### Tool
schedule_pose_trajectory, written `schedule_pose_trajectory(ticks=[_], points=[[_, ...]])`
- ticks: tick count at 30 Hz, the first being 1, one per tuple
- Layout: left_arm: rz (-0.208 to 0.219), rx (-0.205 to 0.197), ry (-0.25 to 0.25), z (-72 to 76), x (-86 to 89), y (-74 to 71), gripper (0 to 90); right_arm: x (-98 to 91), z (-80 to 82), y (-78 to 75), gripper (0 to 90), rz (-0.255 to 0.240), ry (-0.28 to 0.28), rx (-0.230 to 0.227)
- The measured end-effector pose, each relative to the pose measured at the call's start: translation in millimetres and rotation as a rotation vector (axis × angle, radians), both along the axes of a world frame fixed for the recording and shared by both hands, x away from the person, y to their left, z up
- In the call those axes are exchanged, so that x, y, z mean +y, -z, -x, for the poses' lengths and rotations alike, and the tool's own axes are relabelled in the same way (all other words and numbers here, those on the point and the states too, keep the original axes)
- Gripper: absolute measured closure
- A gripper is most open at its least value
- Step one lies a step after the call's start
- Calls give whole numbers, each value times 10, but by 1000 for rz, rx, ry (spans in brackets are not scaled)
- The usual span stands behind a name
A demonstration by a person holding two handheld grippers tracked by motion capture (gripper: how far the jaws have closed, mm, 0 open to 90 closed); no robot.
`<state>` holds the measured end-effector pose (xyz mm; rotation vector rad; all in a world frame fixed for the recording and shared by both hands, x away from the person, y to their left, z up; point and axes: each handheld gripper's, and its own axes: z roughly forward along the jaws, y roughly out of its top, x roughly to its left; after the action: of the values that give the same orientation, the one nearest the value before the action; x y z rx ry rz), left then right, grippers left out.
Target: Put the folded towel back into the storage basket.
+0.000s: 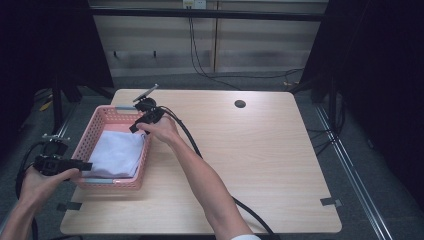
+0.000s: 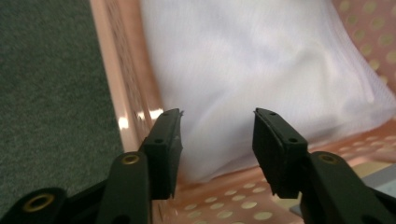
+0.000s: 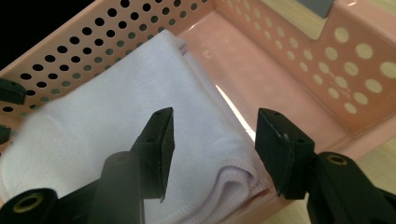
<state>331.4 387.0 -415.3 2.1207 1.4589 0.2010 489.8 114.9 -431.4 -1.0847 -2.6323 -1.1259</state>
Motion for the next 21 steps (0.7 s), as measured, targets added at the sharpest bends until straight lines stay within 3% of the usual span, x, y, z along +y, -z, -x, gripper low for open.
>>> schedule_pose_trajectory(ticks=[5,11,14,21], points=[[-1,-24,16,33,-84,-46,455,-67,-1,-38,426,-38,2,-16],[47,-47,27,67,-201,-106,485,-165,23,-93,414,-84,-25,-23],[52,-65,40,118,-271,-126,495,-229,50,-129,409,-105,-40,-27],[76,-127,40,300,-451,-202,515,-527,185,-232,399,-147,-55,-83]])
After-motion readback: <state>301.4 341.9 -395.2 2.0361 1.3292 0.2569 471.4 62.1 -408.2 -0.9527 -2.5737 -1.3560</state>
